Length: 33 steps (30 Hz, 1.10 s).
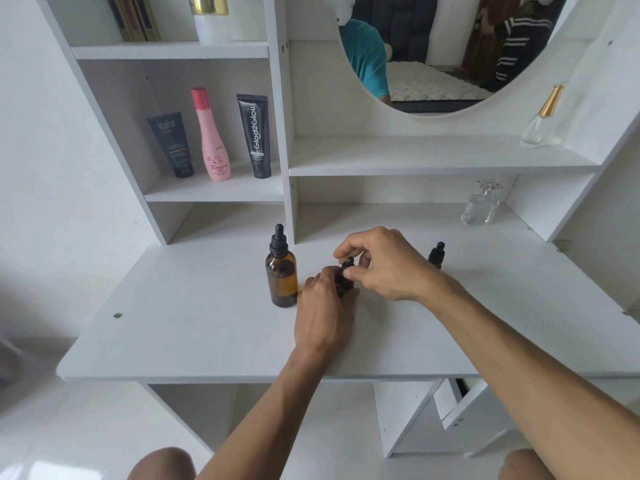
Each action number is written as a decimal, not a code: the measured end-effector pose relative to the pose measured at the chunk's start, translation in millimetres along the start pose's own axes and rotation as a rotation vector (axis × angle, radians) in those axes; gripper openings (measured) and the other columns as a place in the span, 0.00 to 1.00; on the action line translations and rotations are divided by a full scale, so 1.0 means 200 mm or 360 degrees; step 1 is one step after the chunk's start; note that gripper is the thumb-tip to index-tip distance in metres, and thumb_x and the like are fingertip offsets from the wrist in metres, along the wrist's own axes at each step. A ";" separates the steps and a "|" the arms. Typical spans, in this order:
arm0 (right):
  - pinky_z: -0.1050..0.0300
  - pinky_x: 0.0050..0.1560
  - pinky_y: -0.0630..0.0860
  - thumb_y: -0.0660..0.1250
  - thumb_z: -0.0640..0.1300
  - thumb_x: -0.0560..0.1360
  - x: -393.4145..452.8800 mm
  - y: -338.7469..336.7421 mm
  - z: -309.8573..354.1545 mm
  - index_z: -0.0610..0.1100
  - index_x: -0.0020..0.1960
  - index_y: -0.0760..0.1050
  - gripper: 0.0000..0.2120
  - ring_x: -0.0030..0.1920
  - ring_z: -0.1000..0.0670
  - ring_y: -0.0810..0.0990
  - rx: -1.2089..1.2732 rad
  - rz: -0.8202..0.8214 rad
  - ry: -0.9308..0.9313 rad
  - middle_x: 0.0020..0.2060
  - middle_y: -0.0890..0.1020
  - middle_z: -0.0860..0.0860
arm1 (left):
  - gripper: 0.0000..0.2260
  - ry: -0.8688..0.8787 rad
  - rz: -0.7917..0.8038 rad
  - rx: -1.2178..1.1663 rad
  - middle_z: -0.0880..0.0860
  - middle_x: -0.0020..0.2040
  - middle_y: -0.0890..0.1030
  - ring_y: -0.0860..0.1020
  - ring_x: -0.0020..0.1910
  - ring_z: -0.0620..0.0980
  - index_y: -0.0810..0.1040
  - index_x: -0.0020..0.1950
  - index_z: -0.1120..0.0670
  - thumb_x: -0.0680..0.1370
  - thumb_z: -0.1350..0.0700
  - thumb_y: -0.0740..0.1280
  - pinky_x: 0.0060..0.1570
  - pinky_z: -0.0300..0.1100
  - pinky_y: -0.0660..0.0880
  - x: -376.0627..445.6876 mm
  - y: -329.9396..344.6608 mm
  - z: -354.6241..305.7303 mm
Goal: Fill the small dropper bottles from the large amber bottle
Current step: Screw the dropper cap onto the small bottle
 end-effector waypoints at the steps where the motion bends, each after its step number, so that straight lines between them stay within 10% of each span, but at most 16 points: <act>1: 0.65 0.42 0.72 0.75 0.43 0.74 0.00 0.00 0.00 0.49 0.57 0.82 0.12 0.36 0.60 0.77 -0.0020 -0.0030 -0.0003 0.46 0.81 0.56 | 0.09 0.0001 -0.0001 0.0002 0.53 0.47 0.84 0.80 0.48 0.56 0.78 0.56 0.55 0.77 0.54 0.70 0.47 0.54 0.77 0.00 0.00 0.00; 33: 0.57 0.51 0.80 0.76 0.42 0.72 0.00 0.02 -0.04 0.51 0.58 0.82 0.15 0.39 0.54 0.83 0.0011 -0.0074 -0.0021 0.50 0.83 0.55 | 0.10 -0.0043 0.0008 -0.0031 0.51 0.46 0.85 0.80 0.47 0.54 0.79 0.56 0.54 0.76 0.54 0.70 0.46 0.54 0.78 0.00 0.00 0.00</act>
Point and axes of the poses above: each hand's wrist, its own x-axis towards the middle knuckle, its own y-axis out of the palm, z = x × y, the point moved 1 cm from there along x, towards the middle knuckle
